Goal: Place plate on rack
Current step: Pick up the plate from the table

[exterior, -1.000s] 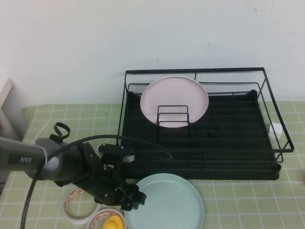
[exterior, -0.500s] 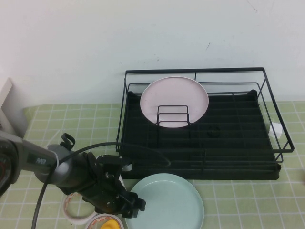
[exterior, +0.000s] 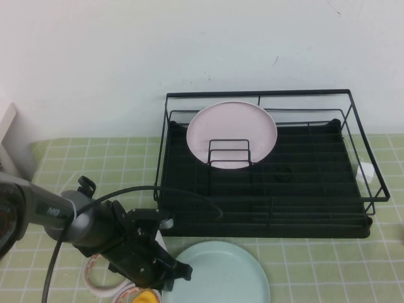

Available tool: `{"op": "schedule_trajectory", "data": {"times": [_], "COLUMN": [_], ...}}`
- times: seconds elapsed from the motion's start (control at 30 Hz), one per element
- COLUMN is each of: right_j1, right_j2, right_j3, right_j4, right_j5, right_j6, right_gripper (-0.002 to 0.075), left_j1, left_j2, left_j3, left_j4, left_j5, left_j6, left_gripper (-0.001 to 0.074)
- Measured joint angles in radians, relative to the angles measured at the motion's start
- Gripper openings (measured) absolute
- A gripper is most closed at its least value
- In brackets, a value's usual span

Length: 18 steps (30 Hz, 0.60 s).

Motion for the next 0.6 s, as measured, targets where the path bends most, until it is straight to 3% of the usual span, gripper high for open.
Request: {"op": "schedule_trajectory", "data": {"times": [0.23, 0.6], "right_j1": [0.0, 0.0], "right_j2": [0.0, 0.0], "right_j3": [0.0, 0.0], "right_j4": [0.0, 0.021], "right_j5": [0.0, 0.0], "right_j6": [0.0, 0.0], "right_gripper": [-0.0002, -0.0002], "left_j1": [-0.002, -0.002], "left_j2": [-0.095, -0.291], "left_j3": [0.003, 0.01], "left_j4": [0.0, -0.094], "left_j5": [0.106, 0.173], "left_j6": [0.015, 0.211], "left_gripper": [0.0004, 0.0004]}}
